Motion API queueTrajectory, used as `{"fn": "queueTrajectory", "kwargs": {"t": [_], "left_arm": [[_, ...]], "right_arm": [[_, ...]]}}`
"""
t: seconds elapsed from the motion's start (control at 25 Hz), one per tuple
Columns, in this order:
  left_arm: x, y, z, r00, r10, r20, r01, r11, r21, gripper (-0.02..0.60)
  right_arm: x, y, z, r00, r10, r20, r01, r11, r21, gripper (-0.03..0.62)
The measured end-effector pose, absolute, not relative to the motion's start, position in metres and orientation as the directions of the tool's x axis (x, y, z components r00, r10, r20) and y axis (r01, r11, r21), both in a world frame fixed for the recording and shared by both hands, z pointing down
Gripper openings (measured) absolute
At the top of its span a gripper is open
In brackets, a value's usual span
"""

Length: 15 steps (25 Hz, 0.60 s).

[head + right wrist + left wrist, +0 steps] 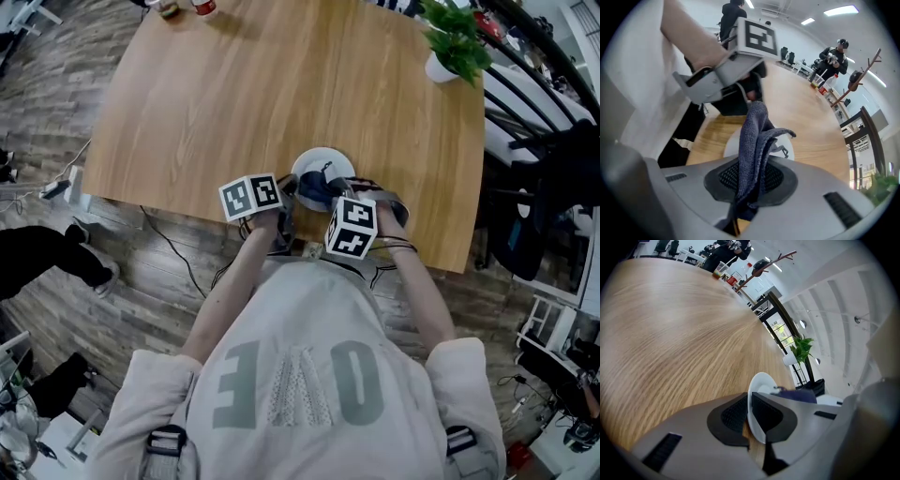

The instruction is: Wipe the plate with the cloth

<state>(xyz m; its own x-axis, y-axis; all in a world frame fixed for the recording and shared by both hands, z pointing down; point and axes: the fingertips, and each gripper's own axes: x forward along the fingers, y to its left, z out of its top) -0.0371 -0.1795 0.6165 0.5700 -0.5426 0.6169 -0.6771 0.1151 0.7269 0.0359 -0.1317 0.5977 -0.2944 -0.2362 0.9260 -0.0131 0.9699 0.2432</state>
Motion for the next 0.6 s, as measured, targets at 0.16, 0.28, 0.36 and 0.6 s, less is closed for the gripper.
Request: {"fn": "queueTrajectory", "kwargs": {"t": [0.16,0.28,0.36,0.6], "left_arm": [[-0.035,-0.18,0.617,0.57,-0.544,0.616,-0.677,0.115,0.727,0.032],[-0.035,-0.18,0.617,0.567,-0.546,0.616,-0.679,0.114,0.725,0.032],[-0.035,-0.179,0.617,0.566,-0.548,0.616,-0.679,0.114,0.725,0.032],[-0.035,-0.181,0.617,0.564,-0.548,0.617,-0.677,0.12,0.726,0.032]], "right_arm": [[0.025,-0.19,0.591,-0.271,-0.334,0.903,-0.039,0.941,0.337,0.057],[0.01,-0.211,0.594,-0.276,-0.333,0.902,-0.037,0.941,0.336,0.057],[0.007,-0.218,0.6,-0.261,-0.33,0.907,-0.029,0.942,0.335,0.057],[0.007,-0.215,0.61,-0.256,-0.336,0.907,-0.02,0.939,0.342,0.057]]}}
